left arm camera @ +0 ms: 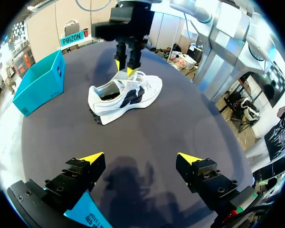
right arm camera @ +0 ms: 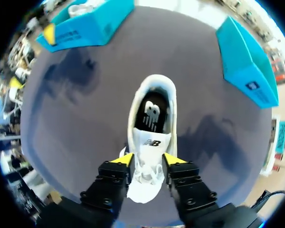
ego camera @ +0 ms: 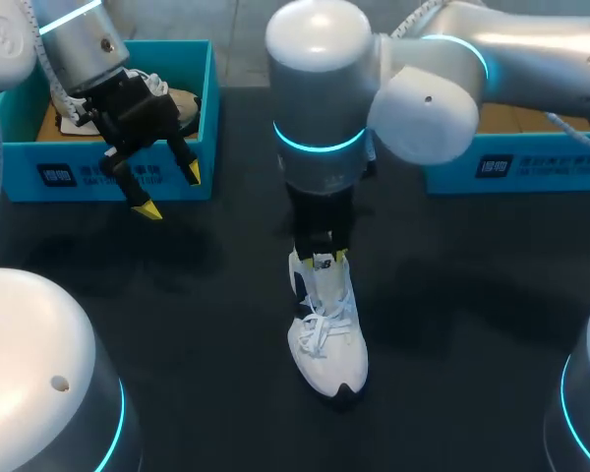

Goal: Take the shoe out of the shoebox, open the shoe tongue, remove and reinsert the insole, then place the shoe into the shoebox

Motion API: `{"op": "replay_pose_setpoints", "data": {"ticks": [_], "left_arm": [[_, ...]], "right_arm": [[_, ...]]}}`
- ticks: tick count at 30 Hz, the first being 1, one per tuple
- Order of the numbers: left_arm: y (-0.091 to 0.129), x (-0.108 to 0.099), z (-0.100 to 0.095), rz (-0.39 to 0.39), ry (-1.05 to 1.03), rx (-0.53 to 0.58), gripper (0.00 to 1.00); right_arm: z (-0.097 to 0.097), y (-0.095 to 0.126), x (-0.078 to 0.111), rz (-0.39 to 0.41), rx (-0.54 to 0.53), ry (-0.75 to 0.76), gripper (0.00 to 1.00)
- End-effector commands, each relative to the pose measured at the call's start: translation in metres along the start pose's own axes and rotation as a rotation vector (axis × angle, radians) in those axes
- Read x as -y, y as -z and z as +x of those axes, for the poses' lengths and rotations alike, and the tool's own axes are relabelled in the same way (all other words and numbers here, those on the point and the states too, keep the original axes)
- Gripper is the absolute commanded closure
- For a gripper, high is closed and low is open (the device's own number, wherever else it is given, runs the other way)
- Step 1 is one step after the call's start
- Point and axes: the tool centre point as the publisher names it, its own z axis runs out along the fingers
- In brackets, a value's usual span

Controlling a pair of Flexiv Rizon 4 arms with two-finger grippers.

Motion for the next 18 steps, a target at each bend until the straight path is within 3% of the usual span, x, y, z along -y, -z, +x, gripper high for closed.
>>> {"op": "replay_pose_setpoints", "data": {"ticks": [1,5,10,13,16,18], "left_arm": [[0.000,0.000,0.000,-0.002,-0.001,0.000,0.00],[0.000,0.000,0.000,-0.002,-0.001,0.000,0.00],[0.000,0.000,0.000,-0.002,-0.001,0.000,0.00],[0.000,0.000,0.000,-0.002,-0.001,0.000,0.00],[0.000,0.000,0.000,-0.002,-0.001,0.000,0.00],[0.000,0.000,0.000,-0.002,-0.001,0.000,0.00]], "right_arm": [[-0.013,0.015,0.008,-0.059,-0.007,0.094,0.00],[-0.013,0.021,0.005,-0.126,-0.022,0.327,0.00],[-0.012,0.024,-0.004,-0.094,-0.032,0.564,0.00],[-0.012,0.024,-0.011,-0.069,-0.078,0.713,0.00],[-0.014,0.028,-0.015,-0.138,-0.198,0.886,0.00],[-0.015,0.026,-0.016,-0.140,-0.241,0.946,0.00]]}}
